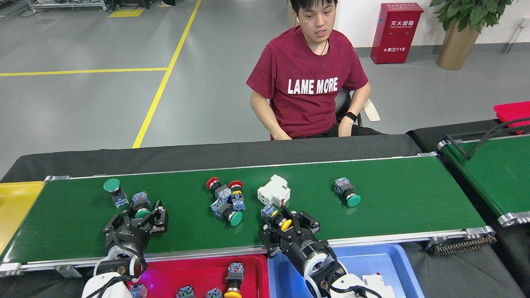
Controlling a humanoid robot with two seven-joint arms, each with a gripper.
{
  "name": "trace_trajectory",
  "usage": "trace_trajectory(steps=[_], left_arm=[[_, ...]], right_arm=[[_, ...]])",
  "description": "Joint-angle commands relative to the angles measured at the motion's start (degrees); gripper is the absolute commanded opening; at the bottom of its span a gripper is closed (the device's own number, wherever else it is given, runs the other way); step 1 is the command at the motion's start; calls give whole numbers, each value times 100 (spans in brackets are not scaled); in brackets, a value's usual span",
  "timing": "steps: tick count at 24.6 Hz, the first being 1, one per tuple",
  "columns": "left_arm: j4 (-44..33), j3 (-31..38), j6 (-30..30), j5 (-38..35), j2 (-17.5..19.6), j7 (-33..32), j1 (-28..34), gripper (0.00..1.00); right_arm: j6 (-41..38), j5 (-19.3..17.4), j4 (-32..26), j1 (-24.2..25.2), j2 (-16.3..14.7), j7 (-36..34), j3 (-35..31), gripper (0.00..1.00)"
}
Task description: Pick switch part from conveyor to tray
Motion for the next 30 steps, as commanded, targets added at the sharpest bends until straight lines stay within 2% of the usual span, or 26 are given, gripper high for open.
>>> trace_trajectory(steps=[1,3,5,7,9,10,11,12,13,15,19,20,21,22,23,24,26,30], left_arm=[[-35,15,19,11,59,228,-51,16],[-79,6,-42,29,59,281,46,11],[-430,-20,-323,160,112,298,353,11],[-1415,-3,-1308,380,296,272,995,11],[-2538,67,-2308,600,419,254,1811,14],[-2891,138,-2670,679,481,254,2155,22],[-3278,270,-3136,802,569,254,2586,45],[-3515,392,-3478,890,542,254,2910,80],[-3542,472,-3575,916,498,272,3078,100],[-3489,516,-3619,934,472,281,3280,100],[-3498,533,-3619,1048,437,281,3535,100],[-3498,551,-3602,1057,410,281,3526,100],[-3498,612,-3593,1066,375,289,3518,100],[-3498,709,-3549,1074,305,298,3474,100],[-3498,867,-3443,1074,199,307,3438,100],[-3498,1122,-3224,1074,41,342,3421,100],[-3506,1535,-2618,1074,-257,579,3368,100],[-3445,1702,-1624,1022,-249,799,3359,100]], right_arm=[[-218,-31,-112,-97,-30,25,-50,2],[-368,-119,-192,-79,-57,34,-86,2],[-491,-268,-464,-27,-92,69,-94,2],[-614,-470,-921,114,-320,192,-173,2],[-842,-698,-1676,404,-680,288,-288,2],[-956,-795,-1967,562,-839,297,-314,2],[-1141,-918,-2301,764,-1076,297,-332,2],[-1308,-1006,-2608,975,-1313,297,-332,2],[-1457,-1068,-2828,1169,-1507,289,-340,2],[-2142,-1436,-3241,1643,-2007,245,-472,3],[-2688,-1516,-3250,1881,-1990,253,-428,7],[-2688,-1498,-3233,1889,-1911,271,-305,11],[-2626,-1446,-3215,1854,-1788,289,-94,22],[-2495,-1340,-3171,1828,-1595,306,108,47],[-2275,-1217,-3110,1784,-1375,350,257,78],[-1994,-1033,-3022,1722,-1076,447,424,93],[-1827,-883,-2890,1679,-812,570,653,97],[-1809,-892,-2899,1696,-935,570,556,97]])
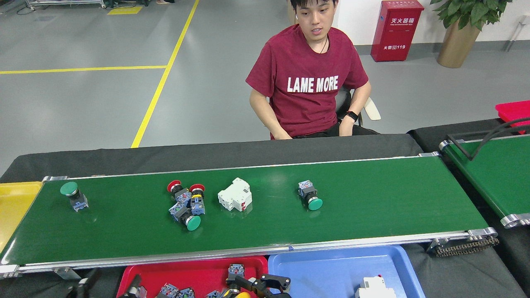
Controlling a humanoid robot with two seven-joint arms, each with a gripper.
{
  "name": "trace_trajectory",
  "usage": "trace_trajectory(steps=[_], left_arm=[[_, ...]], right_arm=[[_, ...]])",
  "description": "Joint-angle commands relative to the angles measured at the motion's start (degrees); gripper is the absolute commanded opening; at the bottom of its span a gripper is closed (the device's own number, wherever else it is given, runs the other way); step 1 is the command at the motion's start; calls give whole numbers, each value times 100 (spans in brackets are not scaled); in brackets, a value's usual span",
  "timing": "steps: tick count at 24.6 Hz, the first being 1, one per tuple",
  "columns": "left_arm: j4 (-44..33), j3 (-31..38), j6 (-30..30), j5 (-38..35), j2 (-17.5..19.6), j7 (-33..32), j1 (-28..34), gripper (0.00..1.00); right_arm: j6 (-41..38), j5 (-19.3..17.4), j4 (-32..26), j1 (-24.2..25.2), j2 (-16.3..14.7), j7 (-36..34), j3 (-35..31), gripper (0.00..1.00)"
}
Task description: Pick switch part from conveyor to tray
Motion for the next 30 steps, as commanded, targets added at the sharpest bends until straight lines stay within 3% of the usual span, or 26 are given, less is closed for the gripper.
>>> trace_trajectory(steps=[1,7,11,14,18,21,26,30], left_arm=[[-24,36,534,-11,50,138,-46,100],[-77,-289,491,-2,156,68,-73,100],[-77,-1063,640,-46,200,-592,-732,100],[-24,-1291,789,-424,209,-750,-1180,100],[2,-1432,789,-793,121,-759,-1242,100],[239,-1476,798,-802,130,-759,-1294,100],[1241,-1449,1071,-802,226,-767,-2006,100],[1734,-1379,1106,-793,490,-759,-2252,100]], right_arm=[[75,-10,-94,-49,-167,4,-364,97],[286,-10,-174,-40,-176,-93,-2570,94],[1042,-10,-138,127,-281,-286,-3466,94],[1595,-19,-191,654,-448,-857,-3651,95],[1596,-28,-437,1428,-914,-1271,-3651,97],[1604,-45,-481,1472,-914,-1306,-3721,97],[1561,-54,-481,1480,-896,-1367,-3721,98],[1420,-63,-481,1489,-879,-1394,-3721,98]])
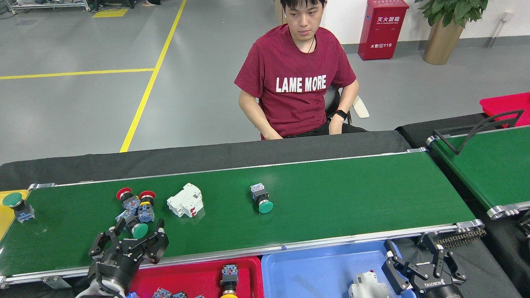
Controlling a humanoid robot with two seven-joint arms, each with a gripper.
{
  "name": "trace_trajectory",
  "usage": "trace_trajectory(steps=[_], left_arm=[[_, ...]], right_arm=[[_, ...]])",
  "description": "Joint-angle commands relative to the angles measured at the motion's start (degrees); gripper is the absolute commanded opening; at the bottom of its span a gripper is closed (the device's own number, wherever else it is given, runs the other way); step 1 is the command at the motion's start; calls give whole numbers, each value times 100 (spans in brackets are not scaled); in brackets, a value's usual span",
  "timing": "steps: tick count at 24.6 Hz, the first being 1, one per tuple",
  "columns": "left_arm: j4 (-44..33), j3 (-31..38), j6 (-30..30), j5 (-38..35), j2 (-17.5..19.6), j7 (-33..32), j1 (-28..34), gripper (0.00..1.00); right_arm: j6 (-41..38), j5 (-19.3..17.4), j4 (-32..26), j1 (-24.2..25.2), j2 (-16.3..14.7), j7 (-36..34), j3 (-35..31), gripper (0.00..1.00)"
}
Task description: Pick switch part from conveyor to tray
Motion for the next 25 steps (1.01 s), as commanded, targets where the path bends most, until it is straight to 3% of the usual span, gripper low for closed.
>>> trace_trajectory(steps=[1,10,20,25], left_arm=[[146,30,75,-7,109,38,-119,100],[1508,21,1033,29,628,65,-980,100],[1500,391,963,73,944,82,-831,100],[2036,408,998,81,1076,100,-980,100]], right_arm=[[-73,-17,-74,-16,7,-55,-34,98],[-73,-17,-74,-16,77,-55,-34,98],[-11,-17,-65,-42,200,-46,-34,98],[7,-17,-65,-191,332,-37,-87,98]])
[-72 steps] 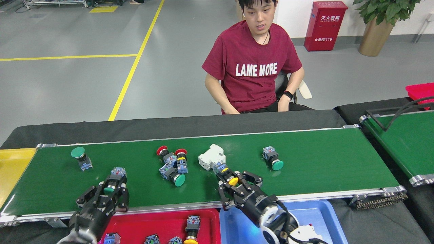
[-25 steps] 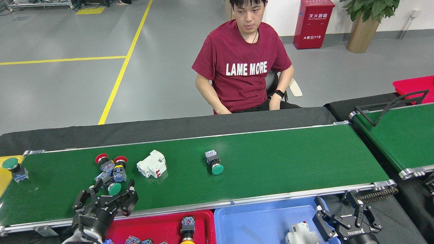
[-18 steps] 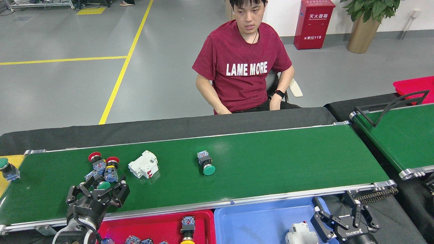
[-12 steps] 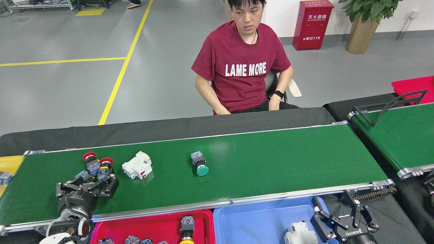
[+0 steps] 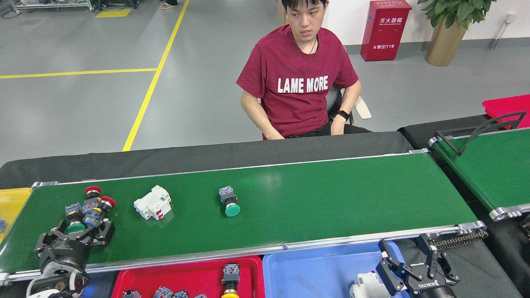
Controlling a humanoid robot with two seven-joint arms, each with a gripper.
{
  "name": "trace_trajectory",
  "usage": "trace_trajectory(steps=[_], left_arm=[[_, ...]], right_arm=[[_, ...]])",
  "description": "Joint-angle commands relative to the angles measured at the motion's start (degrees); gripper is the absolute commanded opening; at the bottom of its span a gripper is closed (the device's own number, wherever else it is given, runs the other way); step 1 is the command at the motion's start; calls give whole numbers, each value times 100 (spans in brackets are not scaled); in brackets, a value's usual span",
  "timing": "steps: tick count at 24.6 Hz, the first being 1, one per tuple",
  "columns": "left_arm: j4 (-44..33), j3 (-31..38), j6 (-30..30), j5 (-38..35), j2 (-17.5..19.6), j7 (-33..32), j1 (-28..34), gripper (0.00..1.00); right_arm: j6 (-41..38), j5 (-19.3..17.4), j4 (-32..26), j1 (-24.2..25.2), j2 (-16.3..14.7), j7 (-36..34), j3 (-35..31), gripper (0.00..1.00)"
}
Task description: Pick switch part from conveyor to tray
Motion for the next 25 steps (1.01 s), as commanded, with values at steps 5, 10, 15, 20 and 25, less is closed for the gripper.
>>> trace_trajectory(steps=[5,10,15,20,25], left_arm=[[470,10,43,6,97,32,-491,99],[707,19,165,15,79,40,-808,91],[672,-51,122,437,79,348,-790,61],[338,-43,-467,630,62,559,-500,43],[-1262,-25,-1821,964,35,559,528,41]], right_arm=[[182,-16,-31,-247,64,26,-127,98],[165,-16,-31,-238,38,26,-109,98],[182,-7,-58,-238,55,26,-101,98],[191,-7,-58,-247,20,26,-118,98],[217,-7,-49,-256,29,44,-118,98]])
